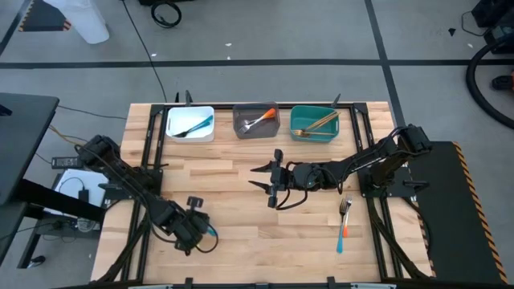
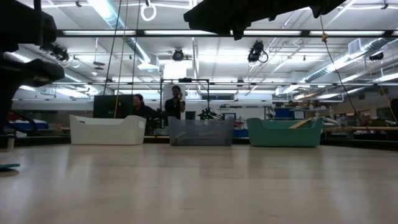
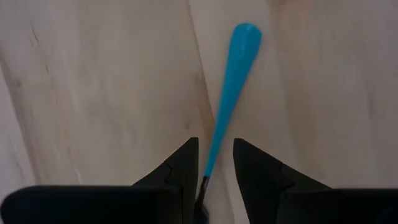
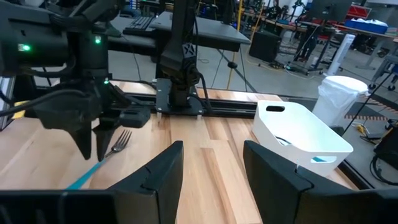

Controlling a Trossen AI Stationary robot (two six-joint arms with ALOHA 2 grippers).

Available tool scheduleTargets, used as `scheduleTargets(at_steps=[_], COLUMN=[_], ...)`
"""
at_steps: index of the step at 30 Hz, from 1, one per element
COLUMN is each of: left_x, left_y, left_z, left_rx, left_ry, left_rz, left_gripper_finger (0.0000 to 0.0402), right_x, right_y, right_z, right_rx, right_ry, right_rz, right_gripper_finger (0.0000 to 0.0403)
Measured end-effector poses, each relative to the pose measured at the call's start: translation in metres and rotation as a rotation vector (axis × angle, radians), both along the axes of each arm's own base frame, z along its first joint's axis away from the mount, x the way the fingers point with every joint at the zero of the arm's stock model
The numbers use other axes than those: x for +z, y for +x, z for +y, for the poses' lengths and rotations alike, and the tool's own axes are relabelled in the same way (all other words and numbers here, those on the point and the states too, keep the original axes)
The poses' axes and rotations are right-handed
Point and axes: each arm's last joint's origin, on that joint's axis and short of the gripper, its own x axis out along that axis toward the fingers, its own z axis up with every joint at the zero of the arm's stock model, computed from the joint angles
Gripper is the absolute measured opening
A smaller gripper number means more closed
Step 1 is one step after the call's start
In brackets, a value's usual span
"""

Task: Sort silverware by color (type)
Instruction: Put the blue fork into the white bin

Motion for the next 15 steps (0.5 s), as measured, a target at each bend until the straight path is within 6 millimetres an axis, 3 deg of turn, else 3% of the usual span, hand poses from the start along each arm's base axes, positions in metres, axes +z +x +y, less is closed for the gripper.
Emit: scheduleTargets(at_steps=[5,15], left_x=[-0.002,0.012], left_y=[-0.006,-0.021], left_z=[0.009,0.025], left_rx=[0.021,0.106], left_ry=[-0.027,-0.139], left_rz=[-0.019,-0.199], left_gripper_finger=[0.011,0.0109], right_x=[-0.001,-0.001], right_y=[0.0,0.0], right_z=[0.0,0.0], right_rx=[0.0,0.0], right_ry=[-0.001,-0.002], right_rz=[0.006,0.009], right_gripper_finger=[0.0178,0.0178])
